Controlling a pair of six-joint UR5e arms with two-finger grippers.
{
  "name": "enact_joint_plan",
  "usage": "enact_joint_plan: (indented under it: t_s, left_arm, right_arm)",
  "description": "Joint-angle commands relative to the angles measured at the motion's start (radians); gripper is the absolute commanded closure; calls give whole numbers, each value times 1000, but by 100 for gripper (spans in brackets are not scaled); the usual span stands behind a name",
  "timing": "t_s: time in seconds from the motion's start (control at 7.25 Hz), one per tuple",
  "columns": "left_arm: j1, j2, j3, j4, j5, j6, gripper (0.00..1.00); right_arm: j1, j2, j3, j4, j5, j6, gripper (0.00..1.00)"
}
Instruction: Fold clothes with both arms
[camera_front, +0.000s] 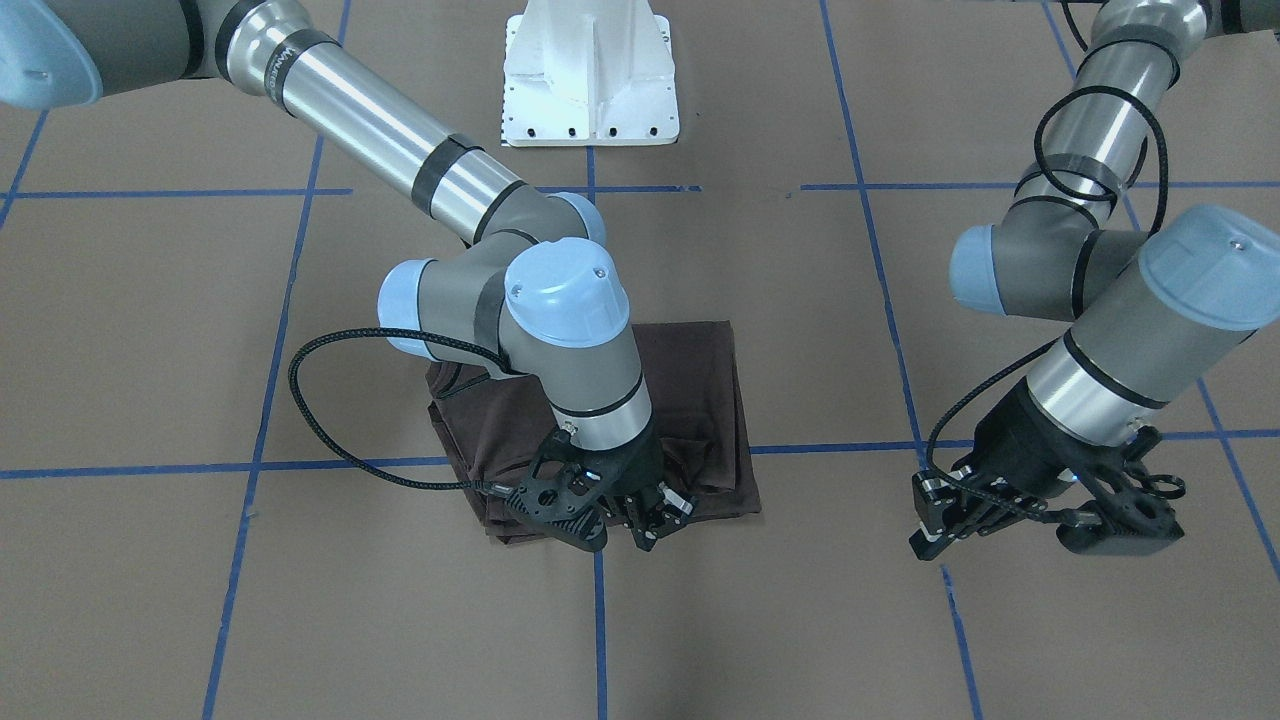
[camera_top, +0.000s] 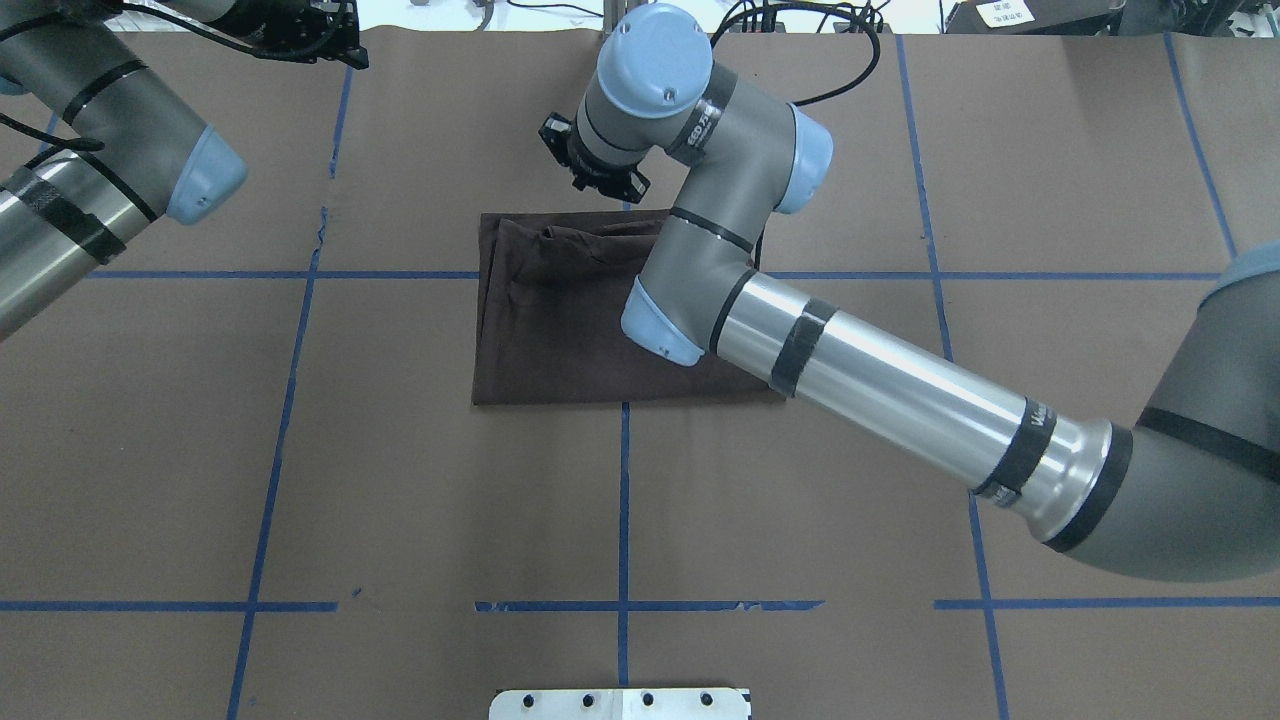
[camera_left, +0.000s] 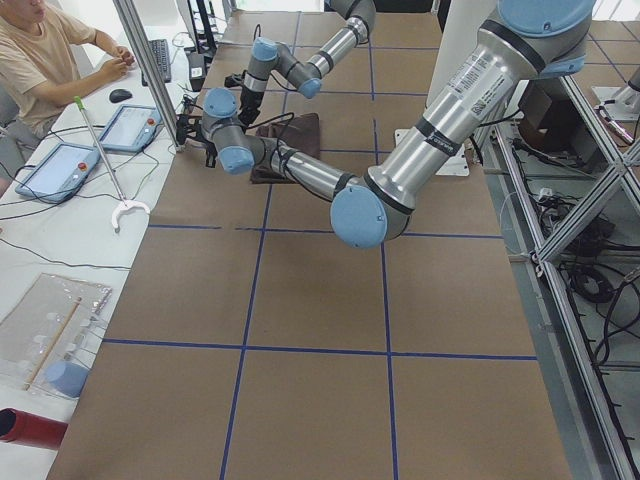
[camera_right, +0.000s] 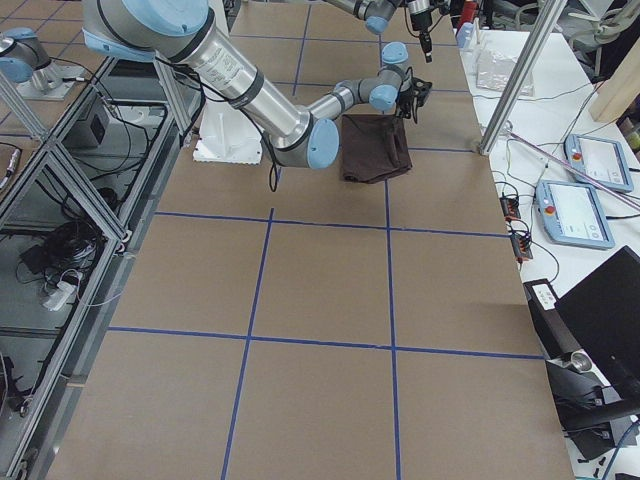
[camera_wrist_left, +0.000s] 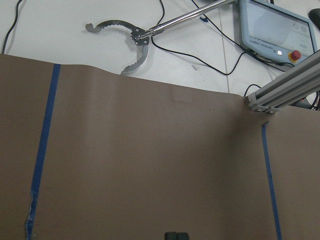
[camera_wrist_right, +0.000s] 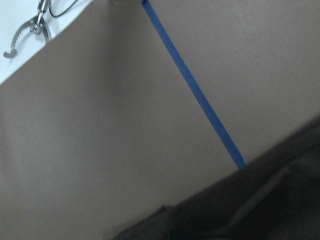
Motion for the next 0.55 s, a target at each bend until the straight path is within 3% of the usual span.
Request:
enact_joint_plan:
  t_s: [0.0, 0.41]
  left_arm:
    - [1, 5, -4, 0, 0, 0, 100]
    - [0, 5, -24, 6, -2, -3, 100]
  right_arm:
    - [-81, -54, 81, -60, 3, -4, 100]
    - [-89, 22, -95, -48, -77, -50, 100]
